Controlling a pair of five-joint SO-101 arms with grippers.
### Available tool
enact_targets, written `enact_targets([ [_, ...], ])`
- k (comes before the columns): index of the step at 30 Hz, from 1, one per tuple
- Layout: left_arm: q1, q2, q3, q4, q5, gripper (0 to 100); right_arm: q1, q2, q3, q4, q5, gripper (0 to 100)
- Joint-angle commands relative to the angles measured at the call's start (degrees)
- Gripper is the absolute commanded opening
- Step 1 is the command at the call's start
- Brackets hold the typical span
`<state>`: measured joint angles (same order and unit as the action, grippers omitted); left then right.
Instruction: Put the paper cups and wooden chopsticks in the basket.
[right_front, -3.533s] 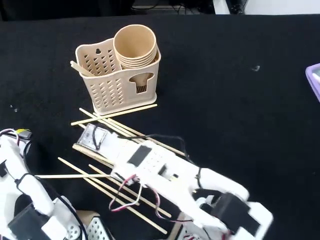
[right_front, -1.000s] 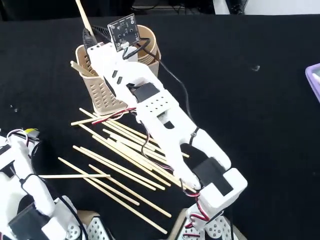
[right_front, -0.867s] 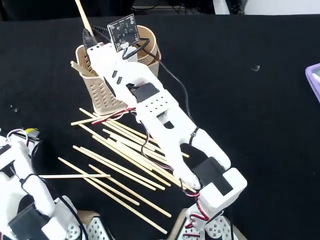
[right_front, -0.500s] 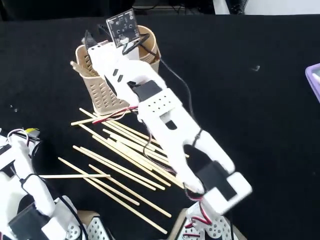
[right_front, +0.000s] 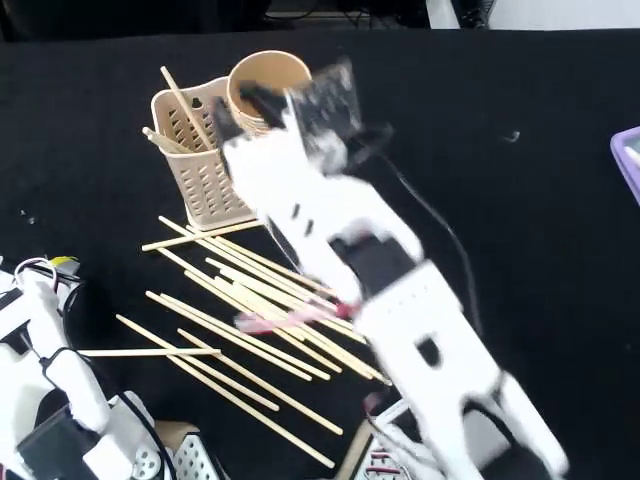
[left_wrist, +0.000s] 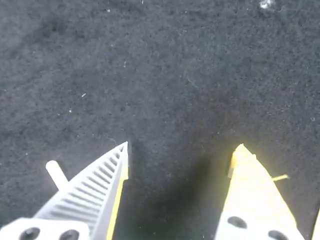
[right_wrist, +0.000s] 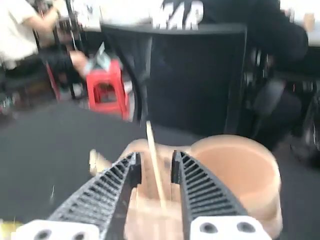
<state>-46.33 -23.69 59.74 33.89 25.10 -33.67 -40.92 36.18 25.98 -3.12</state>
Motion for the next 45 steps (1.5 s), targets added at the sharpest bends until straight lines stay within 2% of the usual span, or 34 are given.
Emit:
enact_targets([
  [1, 0.40, -1.93, -0.40, -0.70, -0.35, 32, -1.32, -13.67, 12.26, 9.05, -0.26, 11.3],
  [6, 0.48, -1.93, -0.40, -0.79, -0.35, 32, -5.54, -17.27, 28.97, 14.86, 4.22, 18.5],
  [10, 0.48, -1.93, -0.40, -0.79, -0.35, 32, -8.44, -11.82, 33.10, 14.95, 5.71, 22.6],
  [15, 0.22, -1.93, -0.31, -0.79, -0.35, 32, -8.35, 1.80, 29.05, 12.48, 6.95, 22.6],
  [24, 0.31, -1.93, -0.31, -0.70, -0.35, 32, -6.59, 29.23, 11.30, 13.01, 20.48, 22.6],
  [33, 0.48, -1.93, -0.40, -0.70, -0.35, 32, -4.66, 43.12, 4.00, 15.38, 28.40, 22.6],
  [36, 0.48, -1.93, -0.40, -0.70, -0.35, 32, -4.75, 43.12, 2.24, 20.13, 29.54, 17.4],
  [39, 0.48, -1.93, -0.40, -0.70, -0.35, 32, -4.75, 41.98, 1.71, 21.45, 29.27, 0.5],
  [41, 0.48, -1.93, -0.40, -0.70, -0.35, 32, -4.75, 39.87, 1.89, 22.86, 29.19, 3.4],
  [45, 0.48, -1.93, -0.40, -0.70, -0.35, 32, -4.48, 33.54, 1.89, 26.81, 29.19, 1.1],
])
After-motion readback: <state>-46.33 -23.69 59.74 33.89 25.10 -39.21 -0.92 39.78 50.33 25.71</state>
